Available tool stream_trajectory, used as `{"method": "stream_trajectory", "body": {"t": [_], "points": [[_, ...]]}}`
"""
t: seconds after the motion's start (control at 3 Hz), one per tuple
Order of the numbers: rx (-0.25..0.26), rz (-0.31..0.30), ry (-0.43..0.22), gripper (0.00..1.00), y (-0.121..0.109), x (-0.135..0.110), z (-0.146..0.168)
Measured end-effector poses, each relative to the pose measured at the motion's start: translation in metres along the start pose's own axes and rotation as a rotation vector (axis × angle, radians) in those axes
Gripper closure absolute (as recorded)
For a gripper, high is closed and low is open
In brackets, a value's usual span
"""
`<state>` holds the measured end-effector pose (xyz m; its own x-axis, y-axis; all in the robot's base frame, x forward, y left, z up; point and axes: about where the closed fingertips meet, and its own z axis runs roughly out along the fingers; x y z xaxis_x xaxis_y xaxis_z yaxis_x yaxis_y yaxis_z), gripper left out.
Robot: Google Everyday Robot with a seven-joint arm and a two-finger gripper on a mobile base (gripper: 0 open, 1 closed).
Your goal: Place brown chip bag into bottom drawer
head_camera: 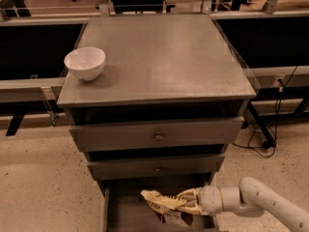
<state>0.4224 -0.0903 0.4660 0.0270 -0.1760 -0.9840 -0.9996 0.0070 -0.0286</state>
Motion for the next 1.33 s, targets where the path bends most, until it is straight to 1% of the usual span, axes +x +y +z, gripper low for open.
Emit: {"method": "stream_trajectory", "body": {"t": [0.33, 0.67, 1.0, 1.33], "points": [[0.023, -0.043, -0.006, 1.0, -0.036, 0.009, -0.006], [0.078, -0.086, -0.026, 0.84, -0.066, 0.024, -0.01], [0.091, -0.161, -0.019, 0.62, -0.08, 0.045, -0.005], [0.082, -0.247, 0.026, 0.39, -0.082, 0.068, 0.001]]}}
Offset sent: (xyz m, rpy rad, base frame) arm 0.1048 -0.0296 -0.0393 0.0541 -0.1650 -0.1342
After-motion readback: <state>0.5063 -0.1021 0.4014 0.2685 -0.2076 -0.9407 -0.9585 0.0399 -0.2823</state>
